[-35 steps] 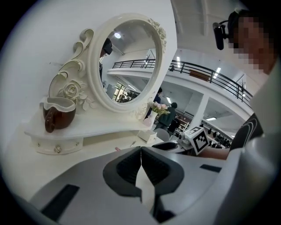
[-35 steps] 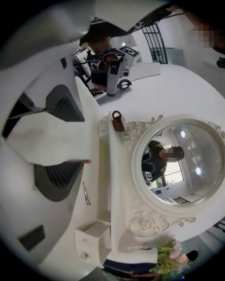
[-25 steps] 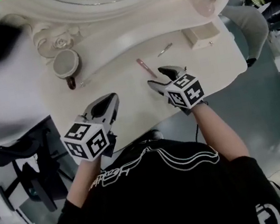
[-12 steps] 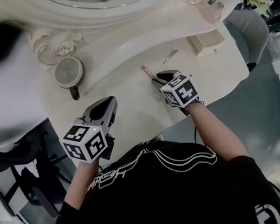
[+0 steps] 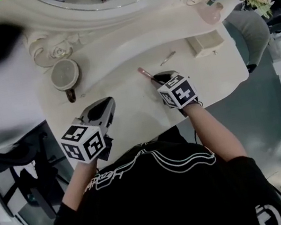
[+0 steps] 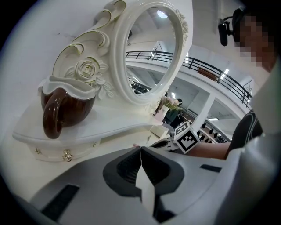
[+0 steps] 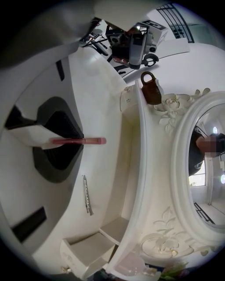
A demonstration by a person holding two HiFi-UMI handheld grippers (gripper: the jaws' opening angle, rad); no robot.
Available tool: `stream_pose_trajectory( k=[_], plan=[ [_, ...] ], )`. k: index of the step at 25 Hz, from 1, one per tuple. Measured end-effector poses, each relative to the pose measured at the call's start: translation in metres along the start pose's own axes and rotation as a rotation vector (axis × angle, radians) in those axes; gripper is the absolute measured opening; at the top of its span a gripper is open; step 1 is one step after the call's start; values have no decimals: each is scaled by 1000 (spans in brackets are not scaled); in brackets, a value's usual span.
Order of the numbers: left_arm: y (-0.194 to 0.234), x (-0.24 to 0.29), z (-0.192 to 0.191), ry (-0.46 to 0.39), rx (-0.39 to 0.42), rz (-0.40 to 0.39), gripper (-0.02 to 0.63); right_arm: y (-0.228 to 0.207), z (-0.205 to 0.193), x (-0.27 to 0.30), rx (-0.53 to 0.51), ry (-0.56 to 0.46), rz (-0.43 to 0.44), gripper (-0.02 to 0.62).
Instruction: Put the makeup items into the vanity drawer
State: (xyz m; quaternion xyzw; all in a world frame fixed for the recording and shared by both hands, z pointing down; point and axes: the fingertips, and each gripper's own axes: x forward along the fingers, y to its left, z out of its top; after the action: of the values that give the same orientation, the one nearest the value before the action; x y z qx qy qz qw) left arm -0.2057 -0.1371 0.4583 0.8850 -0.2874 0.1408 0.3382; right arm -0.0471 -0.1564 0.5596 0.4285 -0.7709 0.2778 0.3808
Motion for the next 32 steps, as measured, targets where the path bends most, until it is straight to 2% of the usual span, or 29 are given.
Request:
stream_pose_trajectory(
  k=[7, 13, 20, 32],
  plan=[
    [-17, 9, 7, -35, -6, 45, 23, -4, 10, -27, -57, -25, 63, 63],
    [-49, 28, 14, -61, -20, 71, 23, -26, 7, -64, -102, -42, 115, 63],
    [-88, 66, 25, -84, -15, 87, 23, -79, -7, -107, -165, -47, 129, 63],
    [-145, 124, 38, -144, -23, 128, 23, -187, -28, -170, -307, -35, 80, 62]
  ],
)
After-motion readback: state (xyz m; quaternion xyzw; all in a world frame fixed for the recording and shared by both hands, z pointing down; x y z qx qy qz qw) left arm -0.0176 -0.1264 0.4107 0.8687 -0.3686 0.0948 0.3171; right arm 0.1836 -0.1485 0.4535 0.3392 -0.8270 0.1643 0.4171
